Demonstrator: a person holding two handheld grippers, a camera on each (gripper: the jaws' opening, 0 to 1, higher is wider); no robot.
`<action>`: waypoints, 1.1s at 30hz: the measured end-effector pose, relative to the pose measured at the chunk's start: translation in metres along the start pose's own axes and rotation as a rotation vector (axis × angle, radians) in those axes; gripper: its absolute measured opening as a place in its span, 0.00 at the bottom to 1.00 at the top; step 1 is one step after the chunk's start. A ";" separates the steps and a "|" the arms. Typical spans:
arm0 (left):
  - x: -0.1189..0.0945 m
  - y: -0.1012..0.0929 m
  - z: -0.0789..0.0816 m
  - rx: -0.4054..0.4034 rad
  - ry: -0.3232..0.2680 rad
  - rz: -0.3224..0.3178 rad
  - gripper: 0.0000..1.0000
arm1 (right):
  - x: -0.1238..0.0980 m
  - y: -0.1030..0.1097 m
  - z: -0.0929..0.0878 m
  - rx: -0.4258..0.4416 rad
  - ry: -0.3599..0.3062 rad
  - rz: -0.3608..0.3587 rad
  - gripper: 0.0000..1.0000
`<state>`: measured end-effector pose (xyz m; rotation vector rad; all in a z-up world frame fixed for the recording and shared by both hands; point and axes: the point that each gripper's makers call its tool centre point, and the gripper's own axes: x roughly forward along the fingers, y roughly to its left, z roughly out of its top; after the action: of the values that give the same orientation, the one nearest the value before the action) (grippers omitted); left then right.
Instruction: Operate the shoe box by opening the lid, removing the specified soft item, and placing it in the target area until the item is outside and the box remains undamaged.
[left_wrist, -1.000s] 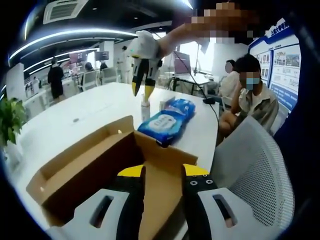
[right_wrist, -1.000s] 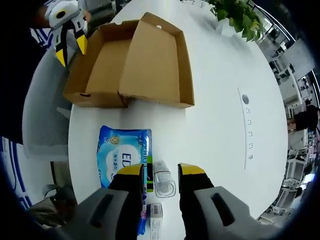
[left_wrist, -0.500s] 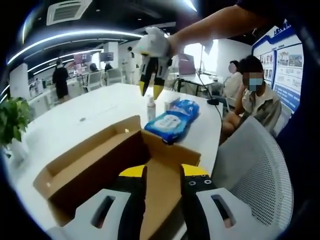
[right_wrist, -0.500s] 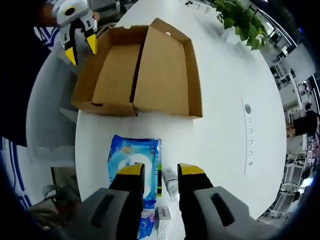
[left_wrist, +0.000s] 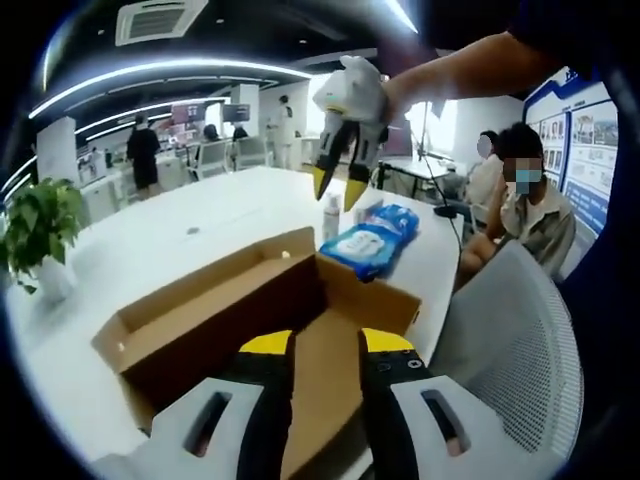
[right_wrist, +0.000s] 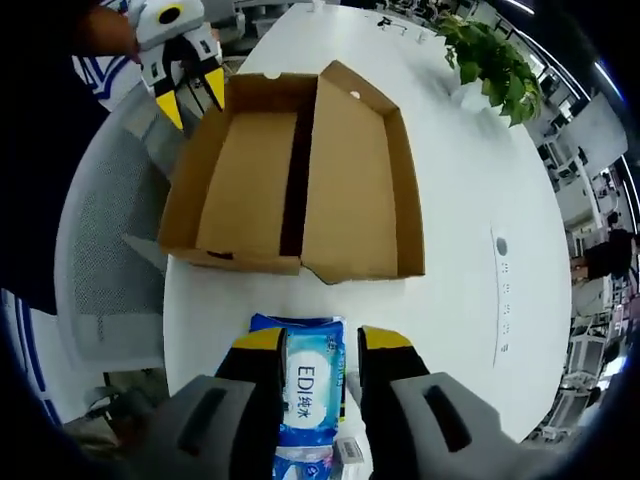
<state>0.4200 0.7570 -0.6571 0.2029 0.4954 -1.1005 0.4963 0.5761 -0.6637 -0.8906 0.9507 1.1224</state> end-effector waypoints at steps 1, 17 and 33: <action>-0.002 0.004 -0.001 -0.016 -0.002 0.013 0.21 | 0.001 0.001 0.004 0.029 -0.017 -0.008 0.26; -0.043 0.052 -0.022 -0.178 -0.013 0.195 0.20 | 0.016 0.039 0.033 0.160 -0.142 -0.049 0.26; -0.062 0.096 -0.051 -0.248 0.113 0.388 0.22 | 0.029 0.078 0.047 0.383 -0.292 -0.172 0.19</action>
<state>0.4686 0.8696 -0.6806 0.1363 0.6571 -0.6451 0.4321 0.6451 -0.6825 -0.4707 0.7938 0.8558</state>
